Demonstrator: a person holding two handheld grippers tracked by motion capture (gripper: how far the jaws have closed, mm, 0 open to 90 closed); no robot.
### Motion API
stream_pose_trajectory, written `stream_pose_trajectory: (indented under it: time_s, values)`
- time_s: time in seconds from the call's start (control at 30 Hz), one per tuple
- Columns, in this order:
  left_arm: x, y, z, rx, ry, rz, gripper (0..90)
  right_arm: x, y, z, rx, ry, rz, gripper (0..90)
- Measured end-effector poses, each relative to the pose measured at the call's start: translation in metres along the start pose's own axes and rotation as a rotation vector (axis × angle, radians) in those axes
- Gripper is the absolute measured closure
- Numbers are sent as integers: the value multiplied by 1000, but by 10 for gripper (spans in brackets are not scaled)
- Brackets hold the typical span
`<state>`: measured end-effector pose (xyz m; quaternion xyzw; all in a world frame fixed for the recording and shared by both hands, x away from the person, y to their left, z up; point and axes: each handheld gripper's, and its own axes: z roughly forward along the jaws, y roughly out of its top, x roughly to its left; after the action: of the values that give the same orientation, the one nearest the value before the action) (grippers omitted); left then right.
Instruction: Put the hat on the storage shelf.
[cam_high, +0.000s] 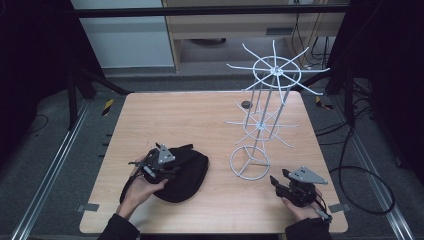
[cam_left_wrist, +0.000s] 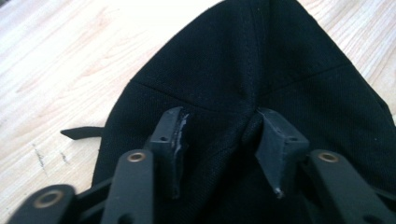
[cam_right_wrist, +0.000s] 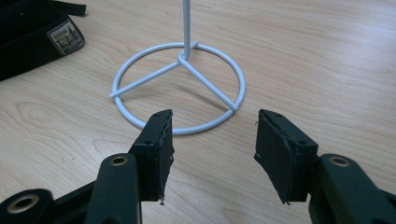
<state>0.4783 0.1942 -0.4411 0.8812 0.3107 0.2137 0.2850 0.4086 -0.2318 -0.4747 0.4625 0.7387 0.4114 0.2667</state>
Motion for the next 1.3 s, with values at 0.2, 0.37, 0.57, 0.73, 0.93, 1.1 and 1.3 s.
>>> stream_pose_trajectory:
  time_s: [0.2, 0.37, 0.57, 0.73, 0.93, 1.1, 1.3]
  values:
    - [4, -3, -5, -35, -47, -47, 725, -2, 0, 2, 9, -13, -8, 470]
    - [11, -6, -14, -84, -87, -104, 774, -5, -3, 3, 17, -17, -2, 478]
    - [13, -6, -31, -179, -108, -152, 795, -7, -4, 4, 26, -15, 7, 478]
    - [9, -4, -48, -267, -93, -154, 796, -12, -5, 4, 20, -22, 19, 478]
    - [3, 1, -65, -357, -63, -156, 797, -15, -6, 4, 21, -27, 34, 478]
    - [0, 5, -85, -460, -46, -165, 798, -16, -6, 4, 22, -29, 41, 477]
    - [2, 6, -107, -550, -45, -186, 797, -17, -6, 4, 22, -30, 46, 476]
